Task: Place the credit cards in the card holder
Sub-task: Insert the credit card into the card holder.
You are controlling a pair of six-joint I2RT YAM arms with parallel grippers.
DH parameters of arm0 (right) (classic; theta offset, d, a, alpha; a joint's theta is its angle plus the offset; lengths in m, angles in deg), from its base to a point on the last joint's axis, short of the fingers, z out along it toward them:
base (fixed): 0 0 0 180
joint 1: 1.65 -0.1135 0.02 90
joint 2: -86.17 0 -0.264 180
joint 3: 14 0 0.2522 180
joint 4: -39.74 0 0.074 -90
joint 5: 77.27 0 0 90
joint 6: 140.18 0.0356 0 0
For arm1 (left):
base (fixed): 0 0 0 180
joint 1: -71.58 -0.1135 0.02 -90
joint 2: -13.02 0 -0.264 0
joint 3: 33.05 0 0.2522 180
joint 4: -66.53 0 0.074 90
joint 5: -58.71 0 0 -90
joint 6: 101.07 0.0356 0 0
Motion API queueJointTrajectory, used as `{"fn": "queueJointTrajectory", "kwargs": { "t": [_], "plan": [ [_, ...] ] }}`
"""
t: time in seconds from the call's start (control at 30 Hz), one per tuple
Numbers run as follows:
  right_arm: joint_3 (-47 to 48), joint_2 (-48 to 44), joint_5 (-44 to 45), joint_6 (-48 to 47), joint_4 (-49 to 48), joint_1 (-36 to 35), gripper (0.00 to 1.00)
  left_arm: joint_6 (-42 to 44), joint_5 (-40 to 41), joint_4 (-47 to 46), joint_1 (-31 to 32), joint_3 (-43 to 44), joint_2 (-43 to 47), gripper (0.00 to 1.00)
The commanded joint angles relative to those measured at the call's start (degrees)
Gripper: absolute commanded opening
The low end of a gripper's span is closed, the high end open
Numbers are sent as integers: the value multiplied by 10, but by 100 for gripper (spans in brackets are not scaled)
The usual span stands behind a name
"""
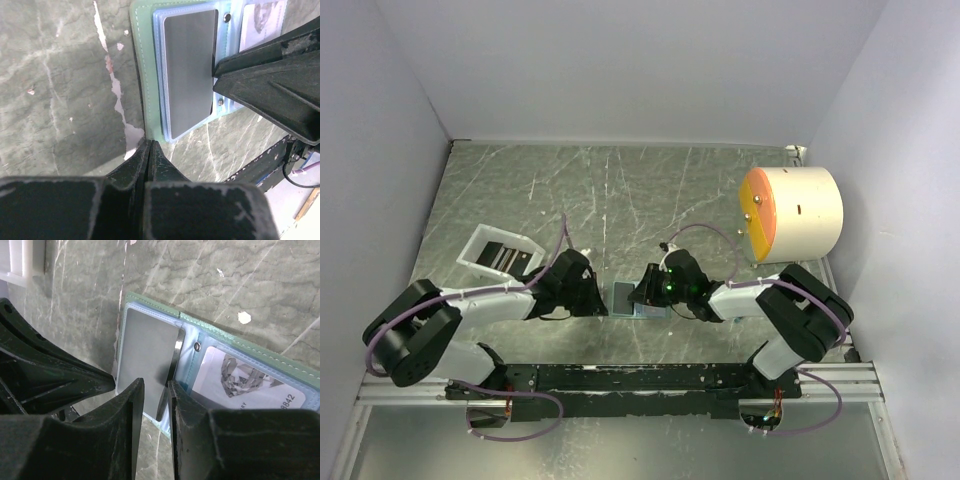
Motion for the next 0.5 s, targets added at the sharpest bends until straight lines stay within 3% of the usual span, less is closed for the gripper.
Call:
{"fn": "queueJointTrajectory", "kwargs": {
  "t": [0.0,0.13,0.23,0.47],
  "plan": [
    [1,15,-3,-8,11,-5,25,7,35,36,2,21,25,7],
    [0,23,3,-6,21,-4,21,-2,50,68,-4,31,54,8],
    [-7,21,7,-6,22,-4,19,-23,47,65,-11,27,89,17],
    [-12,24,9,-6,21,-4,17,-73,-13,-56,-24,-15,128,38]
  ]
}}
